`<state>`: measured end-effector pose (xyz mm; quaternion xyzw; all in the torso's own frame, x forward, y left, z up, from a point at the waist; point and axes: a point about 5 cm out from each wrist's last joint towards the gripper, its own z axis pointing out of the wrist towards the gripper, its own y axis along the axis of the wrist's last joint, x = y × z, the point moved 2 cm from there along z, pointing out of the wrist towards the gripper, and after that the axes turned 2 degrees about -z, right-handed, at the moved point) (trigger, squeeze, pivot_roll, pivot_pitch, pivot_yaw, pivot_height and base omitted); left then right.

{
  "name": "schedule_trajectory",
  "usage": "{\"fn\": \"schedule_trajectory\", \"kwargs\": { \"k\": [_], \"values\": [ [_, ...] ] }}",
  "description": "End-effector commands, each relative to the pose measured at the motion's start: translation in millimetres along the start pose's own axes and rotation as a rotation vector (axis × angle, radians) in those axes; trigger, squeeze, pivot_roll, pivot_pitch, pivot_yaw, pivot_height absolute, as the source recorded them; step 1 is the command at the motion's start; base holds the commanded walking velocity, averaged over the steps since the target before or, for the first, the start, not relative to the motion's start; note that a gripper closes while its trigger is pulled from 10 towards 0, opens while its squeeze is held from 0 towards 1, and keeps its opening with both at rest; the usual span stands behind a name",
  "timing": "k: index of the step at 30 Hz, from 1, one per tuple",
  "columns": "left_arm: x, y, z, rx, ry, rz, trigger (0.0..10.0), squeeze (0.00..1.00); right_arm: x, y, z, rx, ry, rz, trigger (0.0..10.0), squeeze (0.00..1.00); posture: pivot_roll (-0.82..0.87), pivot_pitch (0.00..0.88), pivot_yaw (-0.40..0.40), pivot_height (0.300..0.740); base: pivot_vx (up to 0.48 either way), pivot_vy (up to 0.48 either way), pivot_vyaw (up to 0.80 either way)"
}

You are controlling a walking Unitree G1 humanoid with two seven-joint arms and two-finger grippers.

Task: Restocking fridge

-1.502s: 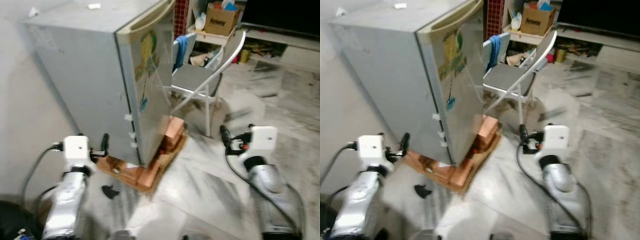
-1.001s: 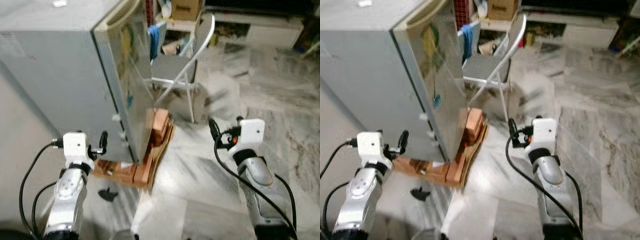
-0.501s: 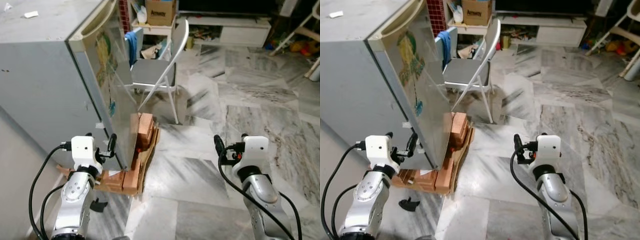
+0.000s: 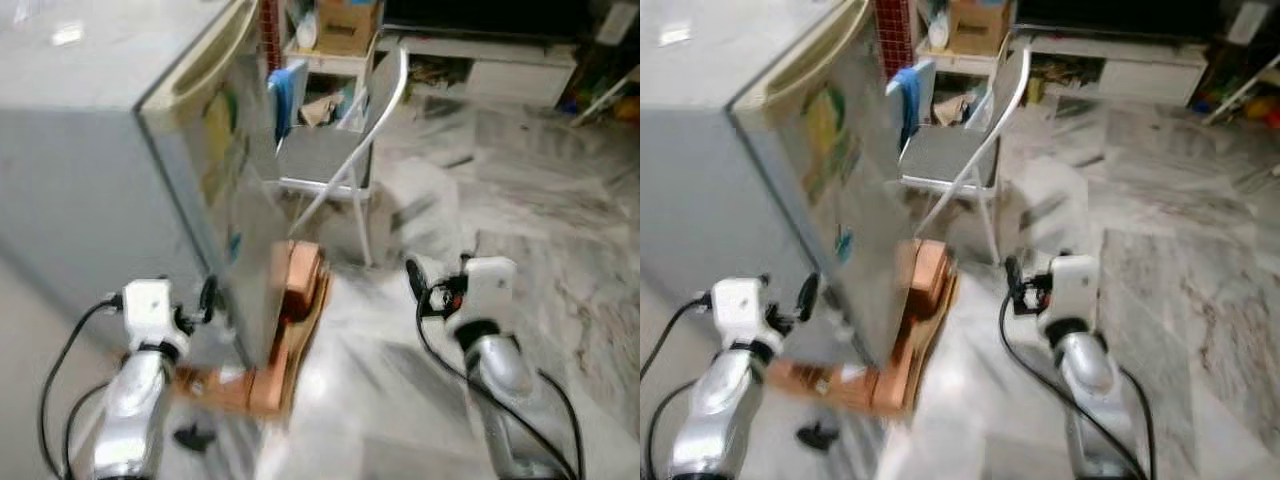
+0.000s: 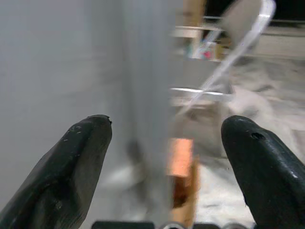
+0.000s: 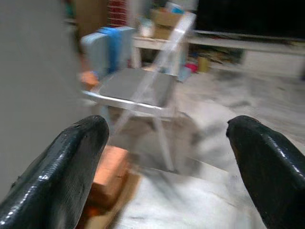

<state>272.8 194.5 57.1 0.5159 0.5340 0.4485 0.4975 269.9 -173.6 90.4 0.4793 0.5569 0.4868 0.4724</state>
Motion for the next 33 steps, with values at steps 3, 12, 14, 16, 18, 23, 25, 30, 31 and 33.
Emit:
{"fn": "schedule_trajectory", "kwargs": {
  "k": [3, 12, 14, 16, 18, 23, 25, 30, 31, 33],
  "values": [
    [-14.1, 1.9, 2.6, -0.008, -0.044, -0.012, 10.0, 0.00, -10.8, -4.5, -3.0, 0.022, -0.038, -0.006, 10.0, 0.00, 0.01, 0.000, 0.034, 0.740, 0.000, 0.000, 0.00],
    [-9.6, 3.6, 4.3, -0.017, -0.025, -0.009, 10.0, 0.00, -10.7, -4.4, -4.2, 0.023, -0.039, -0.005, 10.0, 0.00, 0.00, 0.000, 0.034, 0.740, 0.000, 0.000, 0.00],
    [-9.1, 3.8, 4.3, -0.017, -0.024, -0.009, 10.0, 0.00, -10.8, -4.5, -4.5, 0.023, -0.039, -0.005, 10.0, 0.00, 0.00, 0.000, 0.034, 0.740, 0.000, 0.000, 0.00],
    [-7.5, 2.2, 3.0, -0.007, -0.031, -0.008, 10.0, 0.00, -11.5, -5.0, -6.6, 0.028, -0.039, -0.003, 10.0, 0.00, 0.00, 0.000, 0.033, 0.740, 0.000, 0.000, 0.00],
    [-3.3, 0.2, 1.9, 0.002, -0.026, -0.002, 10.0, 0.00, -11.4, -5.2, -8.4, 0.036, -0.034, -0.001, 10.0, 0.00, 0.00, 0.000, 0.032, 0.740, 0.000, 0.000, 0.00],
    [7.8, 1.6, 9.1, 0.009, -0.003, 0.012, 10.0, 0.00, -11.1, -5.8, -10.7, 0.053, -0.016, 0.004, 10.0, 0.00, 0.00, 0.000, 0.026, 0.740, 0.000, 0.000, 0.00],
    [13.8, 5.4, 15.0, 0.001, 0.013, 0.019, 10.0, 0.00, -12.2, -5.7, -11.4, 0.054, -0.015, 0.002, 10.0, 0.00, -0.01, 0.000, 0.026, 0.740, 0.000, 0.000, 0.00],
    [21.3, 11.5, 22.9, -0.007, 0.028, 0.028, 10.0, 0.00, -13.6, -5.3, -13.1, 0.060, -0.017, 0.002, 10.0, 0.00, -0.01, 0.000, 0.027, 0.740, 0.000, 0.000, 0.00],
    [22.6, 12.1, 24.1, -0.006, 0.033, 0.027, 10.0, 0.00, -13.7, -5.4, -13.5, 0.060, -0.017, 0.002, 10.0, 0.00, -0.02, 0.000, 0.030, 0.740, 0.000, 0.000, 0.00],
    [23.9, 13.1, 25.3, -0.008, 0.037, 0.025, 10.0, 0.00, -14.2, -5.5, -14.1, 0.061, -0.019, 0.002, 10.0, 0.00, -0.02, 0.000, 0.030, 0.740, 0.000, 0.000, 0.00]
  ]
}}
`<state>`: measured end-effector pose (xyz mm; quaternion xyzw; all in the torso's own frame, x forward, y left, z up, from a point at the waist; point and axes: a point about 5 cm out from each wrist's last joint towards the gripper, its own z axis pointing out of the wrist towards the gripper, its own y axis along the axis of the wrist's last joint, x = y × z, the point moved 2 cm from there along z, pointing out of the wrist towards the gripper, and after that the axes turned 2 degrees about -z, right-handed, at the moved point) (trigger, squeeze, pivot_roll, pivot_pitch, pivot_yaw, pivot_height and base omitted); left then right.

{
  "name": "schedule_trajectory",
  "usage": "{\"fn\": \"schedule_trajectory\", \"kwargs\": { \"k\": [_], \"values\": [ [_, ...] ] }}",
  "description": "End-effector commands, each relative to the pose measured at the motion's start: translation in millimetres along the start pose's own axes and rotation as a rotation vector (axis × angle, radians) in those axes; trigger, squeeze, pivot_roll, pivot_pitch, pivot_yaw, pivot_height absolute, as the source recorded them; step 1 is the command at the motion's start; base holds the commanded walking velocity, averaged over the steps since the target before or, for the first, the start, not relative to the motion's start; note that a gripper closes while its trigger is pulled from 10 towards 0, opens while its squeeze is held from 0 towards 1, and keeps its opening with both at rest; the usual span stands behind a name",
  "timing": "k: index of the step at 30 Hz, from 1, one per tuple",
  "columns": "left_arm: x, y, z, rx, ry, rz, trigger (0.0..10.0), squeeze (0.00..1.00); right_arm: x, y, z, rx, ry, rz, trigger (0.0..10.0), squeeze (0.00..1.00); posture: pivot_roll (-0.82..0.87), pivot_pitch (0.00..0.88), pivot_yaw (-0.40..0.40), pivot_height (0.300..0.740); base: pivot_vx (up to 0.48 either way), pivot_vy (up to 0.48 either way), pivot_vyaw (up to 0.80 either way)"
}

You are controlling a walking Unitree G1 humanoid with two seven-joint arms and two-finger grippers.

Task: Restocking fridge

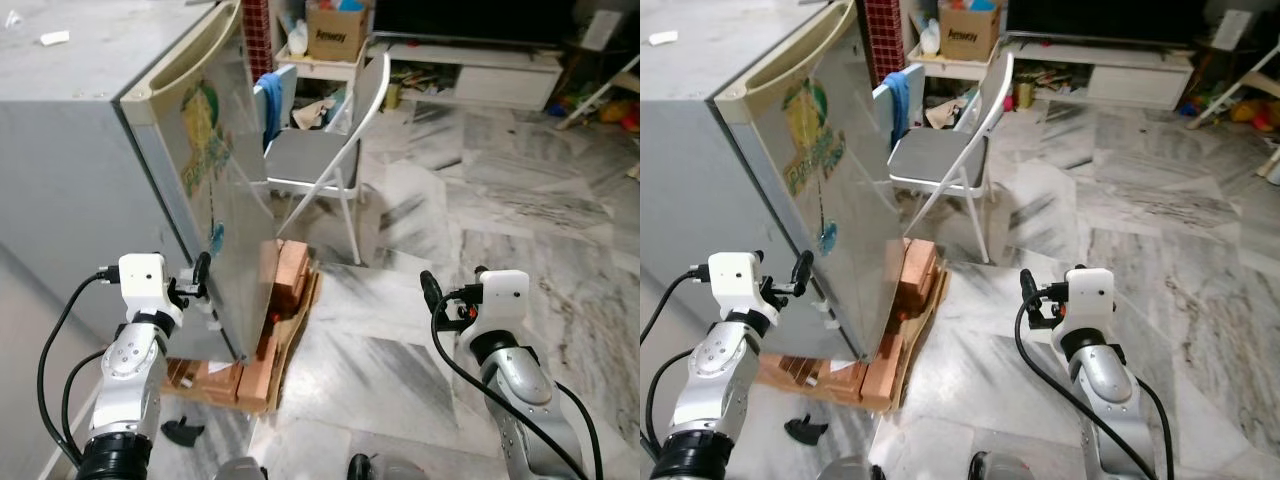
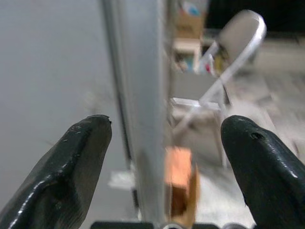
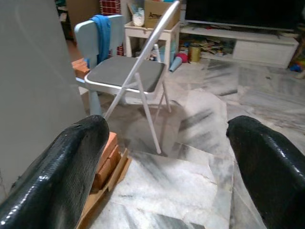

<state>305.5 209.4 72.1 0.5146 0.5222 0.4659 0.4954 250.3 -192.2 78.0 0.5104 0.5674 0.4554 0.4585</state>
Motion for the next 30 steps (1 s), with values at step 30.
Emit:
{"fn": "schedule_trajectory", "kwargs": {
  "k": [30],
  "values": [
    [-1.7, -11.9, -6.2, 0.017, -0.017, -0.016, 10.0, 0.00, 1.9, 10.5, 8.4, -0.016, 0.009, -0.009, 10.0, 0.00, -0.01, 0.000, 0.019, 0.740, 0.000, 0.183, -0.44]
  ]
}}
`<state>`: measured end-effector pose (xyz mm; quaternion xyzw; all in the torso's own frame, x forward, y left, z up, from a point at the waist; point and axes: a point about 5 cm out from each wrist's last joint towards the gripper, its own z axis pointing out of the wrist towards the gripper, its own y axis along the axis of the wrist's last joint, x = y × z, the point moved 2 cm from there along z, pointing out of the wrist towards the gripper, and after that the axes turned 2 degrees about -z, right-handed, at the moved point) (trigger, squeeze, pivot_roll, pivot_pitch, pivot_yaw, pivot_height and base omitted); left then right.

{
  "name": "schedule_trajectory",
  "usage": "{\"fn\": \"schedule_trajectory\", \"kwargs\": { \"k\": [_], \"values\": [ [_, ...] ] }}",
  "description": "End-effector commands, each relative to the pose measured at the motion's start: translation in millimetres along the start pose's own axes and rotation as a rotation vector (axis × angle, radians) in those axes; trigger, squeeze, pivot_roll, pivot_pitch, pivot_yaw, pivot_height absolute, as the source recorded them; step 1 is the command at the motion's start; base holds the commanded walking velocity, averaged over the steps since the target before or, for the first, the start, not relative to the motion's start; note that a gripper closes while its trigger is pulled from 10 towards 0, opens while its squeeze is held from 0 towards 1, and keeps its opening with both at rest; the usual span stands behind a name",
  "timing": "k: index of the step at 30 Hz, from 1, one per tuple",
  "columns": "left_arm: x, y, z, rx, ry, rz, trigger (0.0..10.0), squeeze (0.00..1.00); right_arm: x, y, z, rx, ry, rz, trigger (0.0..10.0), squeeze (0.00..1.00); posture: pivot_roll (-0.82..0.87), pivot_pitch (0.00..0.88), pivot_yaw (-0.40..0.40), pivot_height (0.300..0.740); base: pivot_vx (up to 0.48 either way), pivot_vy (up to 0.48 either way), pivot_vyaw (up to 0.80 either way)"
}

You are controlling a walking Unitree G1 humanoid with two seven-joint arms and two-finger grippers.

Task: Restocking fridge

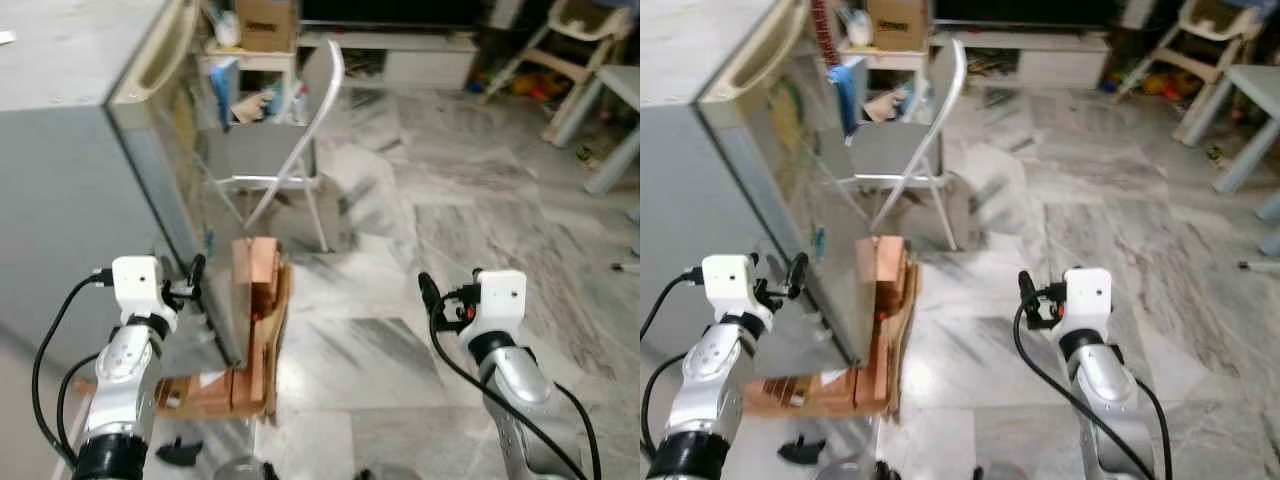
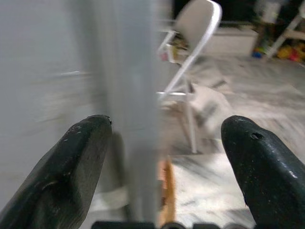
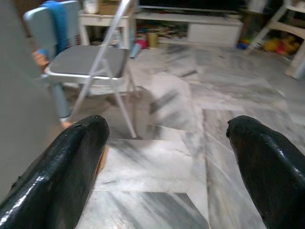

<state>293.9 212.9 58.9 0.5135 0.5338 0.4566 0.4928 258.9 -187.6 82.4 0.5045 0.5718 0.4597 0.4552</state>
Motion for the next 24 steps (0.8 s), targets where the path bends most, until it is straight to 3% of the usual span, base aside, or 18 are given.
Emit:
{"fn": "schedule_trajectory", "kwargs": {
  "k": [1, 12, 17, 21, 24],
  "values": [
    [-5.6, 2.0, 4.4, -0.005, -0.022, 0.004, 10.0, 0.00, -2.0, 4.5, 0.4, -0.013, -0.009, -0.005, 10.0, 0.00, -0.01, 0.000, 0.019, 0.740, 0.000, 0.000, -0.54],
    [-1.1, 11.4, 16.2, -0.030, 0.013, 0.021, 10.0, 0.00, -0.3, 5.8, -0.4, -0.014, -0.001, -0.014, 10.0, 0.00, -0.02, 0.000, 0.023, 0.740, 0.000, 0.000, 0.00],
    [-2.8, 0.8, 6.4, 0.016, -0.030, 0.022, 10.0, 0.00, -0.5, 3.3, -1.6, 0.003, 0.008, -0.003, 10.0, 0.00, -0.02, 0.000, 0.028, 0.740, 0.000, 0.000, 0.00],
    [-5.0, -17.7, -10.0, 0.086, -0.083, 0.036, 10.0, 0.00, 9.7, -4.8, -3.7, 0.065, 0.120, 0.024, 10.0, 0.00, -0.02, 0.000, 0.029, 0.740, 0.000, 0.000, 0.00],
    [8.0, -19.8, -14.3, 0.080, -0.010, 0.074, 10.0, 0.00, 9.5, -4.6, -8.2, 0.072, 0.144, 0.009, 10.0, 0.00, -0.01, 0.000, 0.022, 0.740, 0.000, 0.000, 0.00]
  ]
}}
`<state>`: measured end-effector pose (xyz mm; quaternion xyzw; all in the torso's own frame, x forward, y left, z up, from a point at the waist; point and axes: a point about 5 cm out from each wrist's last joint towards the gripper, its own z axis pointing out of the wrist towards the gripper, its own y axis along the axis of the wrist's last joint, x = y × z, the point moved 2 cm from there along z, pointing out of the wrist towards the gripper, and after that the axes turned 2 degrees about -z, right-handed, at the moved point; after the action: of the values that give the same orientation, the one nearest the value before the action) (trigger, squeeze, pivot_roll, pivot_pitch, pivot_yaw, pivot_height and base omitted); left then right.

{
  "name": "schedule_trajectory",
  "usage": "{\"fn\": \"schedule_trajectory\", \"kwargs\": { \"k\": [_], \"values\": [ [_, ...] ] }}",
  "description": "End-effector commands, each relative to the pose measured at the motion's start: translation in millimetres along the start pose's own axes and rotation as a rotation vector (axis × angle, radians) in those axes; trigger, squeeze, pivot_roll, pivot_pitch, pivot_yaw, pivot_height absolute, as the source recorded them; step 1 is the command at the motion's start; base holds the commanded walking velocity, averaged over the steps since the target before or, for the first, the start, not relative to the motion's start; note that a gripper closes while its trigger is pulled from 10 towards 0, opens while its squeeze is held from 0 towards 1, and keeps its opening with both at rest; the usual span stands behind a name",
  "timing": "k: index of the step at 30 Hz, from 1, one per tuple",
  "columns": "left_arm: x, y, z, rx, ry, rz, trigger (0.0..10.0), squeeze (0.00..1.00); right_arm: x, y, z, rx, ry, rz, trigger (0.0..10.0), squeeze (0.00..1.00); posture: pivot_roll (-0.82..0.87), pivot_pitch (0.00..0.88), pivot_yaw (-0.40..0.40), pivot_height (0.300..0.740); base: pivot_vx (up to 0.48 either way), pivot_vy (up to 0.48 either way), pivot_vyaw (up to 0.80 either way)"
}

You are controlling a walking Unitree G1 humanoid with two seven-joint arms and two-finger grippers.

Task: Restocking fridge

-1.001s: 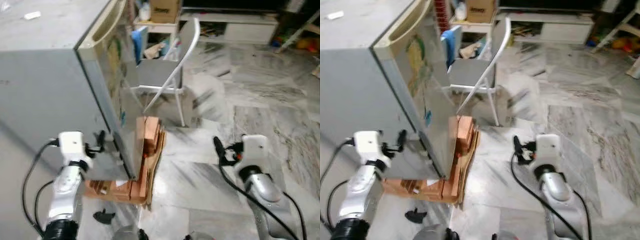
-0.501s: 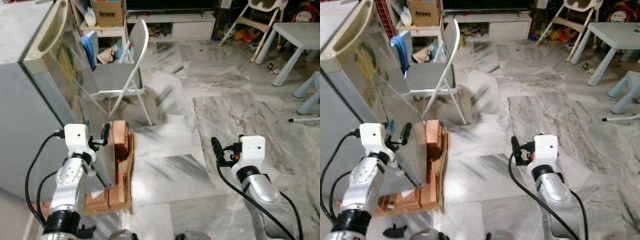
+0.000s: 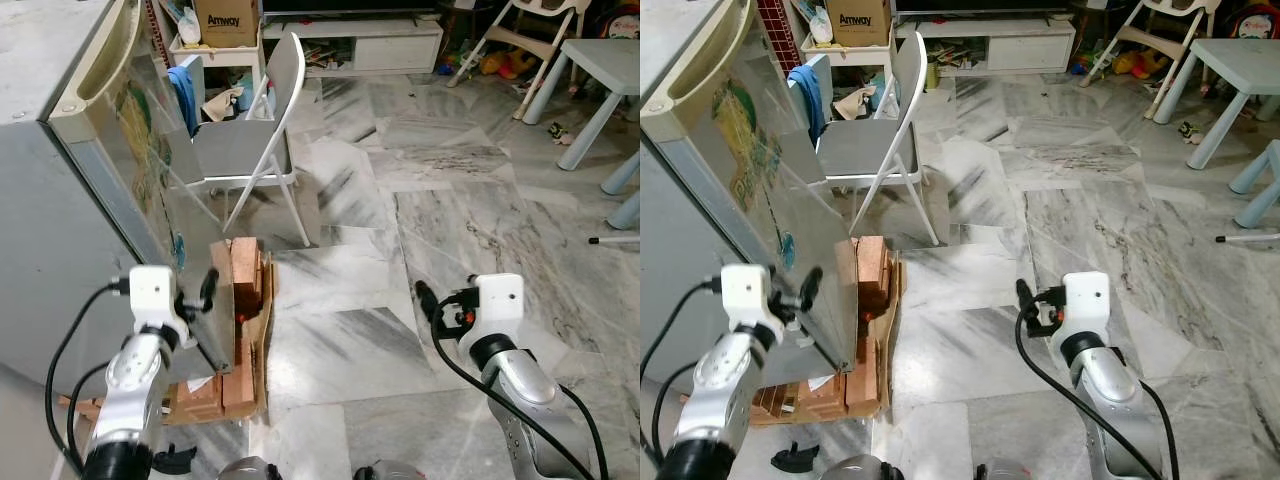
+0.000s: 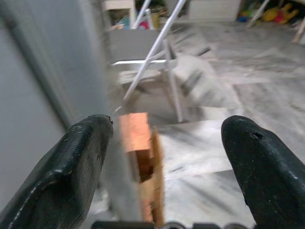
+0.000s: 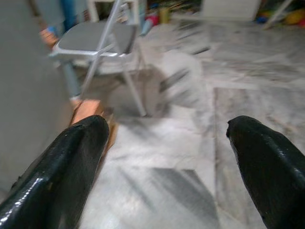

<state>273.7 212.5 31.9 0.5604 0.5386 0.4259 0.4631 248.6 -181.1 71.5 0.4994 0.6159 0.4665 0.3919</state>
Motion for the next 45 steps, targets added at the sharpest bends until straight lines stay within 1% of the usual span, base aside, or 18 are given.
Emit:
{"fn": "schedule_trajectory", "kwargs": {
  "k": [1, 3, 5, 6, 11, 14, 18, 21, 23, 26, 27, 32, 34, 38, 42, 45],
  "values": [
    [13.5, 14.6, 4.7, -0.054, 0.073, 0.033, 10.0, 0.00, 1.4, 7.4, -4.0, -0.018, 0.023, -0.012, 10.0, 0.00, -0.01, 0.000, 0.019, 0.740, 0.000, 0.000, 0.00],
    [17.3, 20.8, 8.9, -0.073, 0.101, 0.032, 10.0, 0.00, 1.1, 7.0, -7.9, -0.016, 0.029, -0.022, 10.0, 0.00, -0.02, 0.000, 0.016, 0.740, 0.000, 0.000, 0.00],
    [17.9, 22.6, 10.3, -0.077, 0.106, 0.031, 10.0, 0.00, 1.0, 6.9, -8.8, -0.014, 0.032, -0.025, 10.0, 0.00, -0.02, 0.000, 0.015, 0.740, 0.000, 0.000, 0.00],
    [19.1, 28.3, 16.4, -0.090, 0.124, 0.045, 10.0, 0.00, -0.8, 6.4, -10.1, -0.010, 0.027, -0.029, 10.0, 0.00, -0.02, 0.000, 0.014, 0.740, 0.000, 0.000, 0.00],
    [21.3, 38.3, 28.4, -0.108, 0.153, 0.063, 10.0, 0.00, 0.1, 13.6, -9.2, -0.045, 0.054, -0.040, 10.0, 0.00, -0.04, 0.000, 0.020, 0.740, 0.000, 0.000, 0.00],
    [21.8, 44.2, 36.4, -0.117, 0.163, 0.059, 10.0, 0.00, 0.2, 12.3, -9.9, -0.043, 0.052, -0.039, 10.0, 0.00, -0.04, 0.000, 0.023, 0.740, 0.000, 0.000, 0.80],
    [21.6, 45.2, 38.6, -0.117, 0.164, 0.060, 10.0, 0.00, -1.7, 7.9, -9.8, -0.034, 0.043, -0.036, 10.0, 0.00, -0.04, 0.000, 0.023, 0.740, 0.000, 0.000, 0.57],
    [18.7, 45.3, 42.3, -0.117, 0.156, 0.069, 10.0, 0.00, -5.9, 0.7, -8.5, -0.022, 0.027, -0.030, 10.0, 0.00, -0.04, 0.000, 0.024, 0.740, 0.000, 0.000, 0.00],
    [13.9, 46.3, 46.1, -0.120, 0.136, 0.062, 10.0, 0.00, -9.1, -3.5, -7.7, -0.018, 0.023, -0.029, 10.0, 0.00, -0.04, 0.000, 0.023, 0.740, 0.000, 0.000, 0.00],
    [11.1, 47.6, 48.1, -0.124, 0.123, 0.054, 10.0, 0.00, -9.4, -4.6, -7.8, -0.017, 0.024, -0.029, 10.0, 0.00, -0.04, 0.000, 0.022, 0.740, 0.000, 0.000, 0.00],
    [4.7, 51.5, 51.8, -0.134, 0.090, 0.046, 10.0, 0.00, -10.1, -8.1, -7.9, -0.004, 0.028, -0.030, 10.0, 0.00, -0.04, 0.000, 0.022, 0.740, 0.000, 0.000, 0.00],
    [1.8, 54.3, 54.3, -0.140, 0.071, 0.039, 10.0, 0.00, -11.4, -12.7, -8.5, 0.023, 0.024, -0.035, 10.0, 0.00, -0.04, 0.000, 0.025, 0.740, 0.000, 0.000, 0.00],
    [-1.9, 55.4, 55.5, -0.139, 0.036, 0.026, 10.0, 0.00, -11.7, -14.5, -8.8, 0.038, 0.020, -0.035, 10.0, 0.00, -0.04, 0.000, 0.028, 0.740, 0.000, 0.000, 0.00],
    [-6.2, 55.7, 56.3, -0.140, 0.002, 0.026, 10.0, 0.00, -10.5, -15.7, -8.1, 0.037, 0.026, -0.027, 10.0, 0.00, -0.04, 0.000, 0.031, 0.740, 0.000, 0.000, 0.00],
    [-6.9, 56.8, 59.6, -0.139, 0.008, 0.042, 10.0, 0.00, -2.3, -10.2, -8.7, 0.032, 0.040, -0.027, 10.0, 0.00, -0.05, 0.000, 0.030, 0.740, 0.000, 0.000, 0.00],
    [-6.9, 59.8, 63.6, -0.136, 0.009, 0.048, 10.0, 0.00, -0.3, -6.8, -8.8, 0.028, 0.046, -0.031, 10.0, 0.00, -0.05, 0.000, 0.028, 0.740, 0.000, 0.000, 0.00]
  ]
}}
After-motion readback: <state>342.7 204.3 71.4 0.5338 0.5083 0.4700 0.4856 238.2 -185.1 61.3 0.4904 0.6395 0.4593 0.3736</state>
